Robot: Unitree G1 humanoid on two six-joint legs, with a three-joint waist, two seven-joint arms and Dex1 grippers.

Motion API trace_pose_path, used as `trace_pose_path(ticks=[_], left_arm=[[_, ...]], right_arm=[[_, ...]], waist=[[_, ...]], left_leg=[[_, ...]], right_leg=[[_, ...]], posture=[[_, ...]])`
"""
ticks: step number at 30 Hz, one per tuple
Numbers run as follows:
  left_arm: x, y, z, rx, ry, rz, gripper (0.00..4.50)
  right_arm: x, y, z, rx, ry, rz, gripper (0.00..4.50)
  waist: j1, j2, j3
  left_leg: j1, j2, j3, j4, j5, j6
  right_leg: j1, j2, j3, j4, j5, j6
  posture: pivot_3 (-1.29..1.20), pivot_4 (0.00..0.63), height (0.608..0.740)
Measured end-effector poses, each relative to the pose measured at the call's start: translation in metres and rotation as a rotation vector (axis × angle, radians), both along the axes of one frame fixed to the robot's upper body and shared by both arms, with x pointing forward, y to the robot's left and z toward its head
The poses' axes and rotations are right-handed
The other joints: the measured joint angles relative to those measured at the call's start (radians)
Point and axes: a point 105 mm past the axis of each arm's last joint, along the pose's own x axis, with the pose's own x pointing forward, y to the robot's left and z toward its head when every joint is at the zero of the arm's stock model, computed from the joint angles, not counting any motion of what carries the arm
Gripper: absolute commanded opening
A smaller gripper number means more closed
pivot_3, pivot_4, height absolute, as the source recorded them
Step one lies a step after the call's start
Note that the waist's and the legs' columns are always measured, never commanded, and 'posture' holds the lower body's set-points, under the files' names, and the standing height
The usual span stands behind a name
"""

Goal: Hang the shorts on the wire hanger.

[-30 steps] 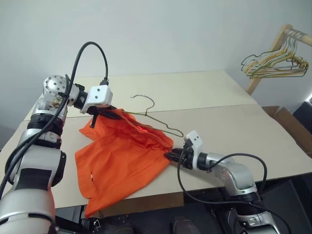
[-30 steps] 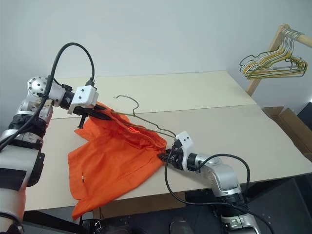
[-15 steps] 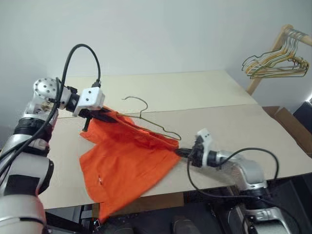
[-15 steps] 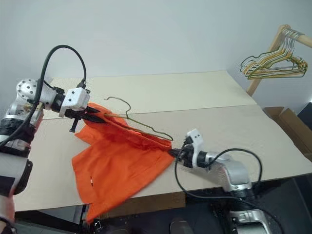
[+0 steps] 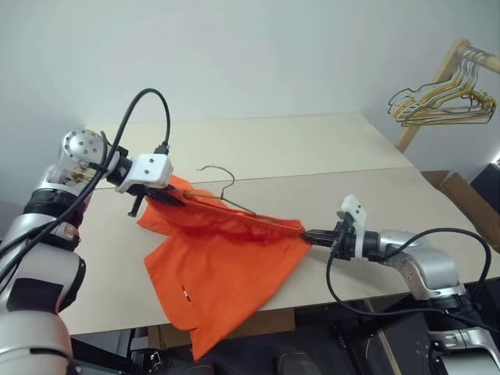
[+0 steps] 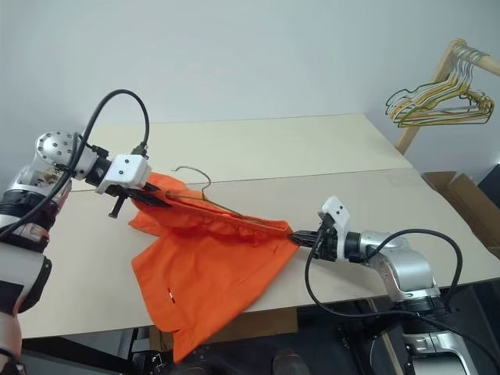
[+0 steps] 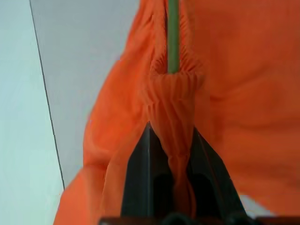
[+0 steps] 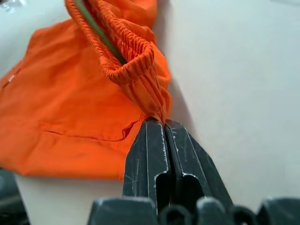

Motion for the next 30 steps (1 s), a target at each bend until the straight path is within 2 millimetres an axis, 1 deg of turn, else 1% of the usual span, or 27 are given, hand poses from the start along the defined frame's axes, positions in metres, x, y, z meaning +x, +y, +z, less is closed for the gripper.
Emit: trace_pose_path(ticks=[4, 7, 9, 11, 12, 17, 24, 27, 28, 30], left_arm=[[0.006, -0.007, -0.001, -0.015, -0.025, 0.01, 0.0], [0.011, -0.015, -0.006, -0.007, -0.044, 0.015, 0.0], [0.013, -0.017, -0.009, 0.014, -0.057, 0.019, 0.0], [0.016, -0.018, -0.01, 0.028, -0.081, 0.021, 0.0], [0.017, -0.023, -0.01, 0.011, -0.086, 0.021, 0.0], [0.02, -0.04, -0.007, -0.069, -0.093, 0.006, 0.0], [0.019, -0.046, 0.0, -0.095, -0.107, -0.02, 0.0], [0.018, -0.047, 0.0, -0.091, -0.113, -0.028, 0.0], [0.018, -0.046, -0.001, -0.09, -0.114, -0.024, 0.0], [0.018, -0.044, -0.005, -0.093, -0.108, -0.013, 0.0]], right_arm=[[0.001, -0.002, 0.022, -0.151, -0.151, 0.043, 0.02], [0.003, 0.007, 0.04, -0.206, -0.242, 0.079, 0.02], [0.004, 0.012, 0.052, -0.225, -0.292, 0.094, 0.02], [0.005, 0.012, 0.061, -0.287, -0.34, 0.108, 0.02], [0.005, 0.013, 0.064, -0.319, -0.361, 0.115, 0.02], [0.006, 0.024, 0.069, -0.358, -0.41, 0.155, 0.02], [0.011, 0.036, 0.072, -0.394, -0.502, 0.172, 0.02], [0.015, 0.036, 0.071, -0.413, -0.524, 0.165, 0.7], [0.014, 0.037, 0.071, -0.413, -0.531, 0.171, 1.0], [0.013, 0.038, 0.072, -0.41, -0.537, 0.186, 1.76]], waist=[[0.001, 0.0, 0.0], [0.0, 0.0, 0.0], [-0.001, 0.0, 0.0], [-0.001, 0.0, 0.0], [0.0, 0.0, 0.0], [-0.001, 0.0, 0.0], [-0.006, 0.0, 0.0], [-0.006, 0.0, 0.0], [-0.005, 0.0, 0.0], [-0.006, 0.0, 0.0]], left_leg=[[0.0, 0.0, 0.0, 0.0, 0.0, 0.0], [0.0, 0.0, 0.0, 0.0, 0.0, 0.0], [0.0, 0.0, 0.0, 0.0, 0.0, 0.0], [0.0, 0.0, 0.0, 0.0, 0.0, 0.0], [0.0, 0.0, 0.0, 0.0, 0.0, 0.0], [0.0, 0.0, 0.0, 0.001, 0.0, 0.0], [0.0, 0.0, 0.0, 0.0, 0.0, 0.0], [0.0, 0.0, 0.0, 0.0, 0.0, 0.0], [0.0, 0.0, 0.0, 0.0, 0.0, 0.0], [0.0, 0.0, 0.0, 0.001, 0.0, 0.0]], right_leg=[[0.0, 0.0, 0.0, 0.0, 0.0, 0.0], [0.0, 0.0, 0.0, 0.0, 0.0, 0.0], [0.0, 0.0, 0.0, 0.0, 0.0, 0.0], [0.0, 0.0, 0.0, 0.0, 0.0, 0.0], [0.0, 0.0, 0.0, 0.0, 0.0, 0.0], [0.0, 0.0, 0.0, 0.0, 0.0, 0.0], [0.0, 0.0, 0.0, 0.0, 0.0, 0.0], [0.0, 0.0, 0.0, 0.0, 0.0, 0.0], [0.0, 0.0, 0.0, 0.0, 0.0, 0.0], [0.0, 0.0, 0.0, 0.0, 0.0, 0.0]], posture=[[-0.12, 0.0, 0.74], [-0.12, 0.0, 0.74], [-0.12, 0.0, 0.74], [-0.13, 0.0, 0.74], [-0.13, 0.0, 0.74], [-0.14, 0.0, 0.74], [-0.14, 0.0, 0.74], [-0.14, 0.0, 0.74], [-0.14, 0.0, 0.74], [-0.14, 0.0, 0.74]])
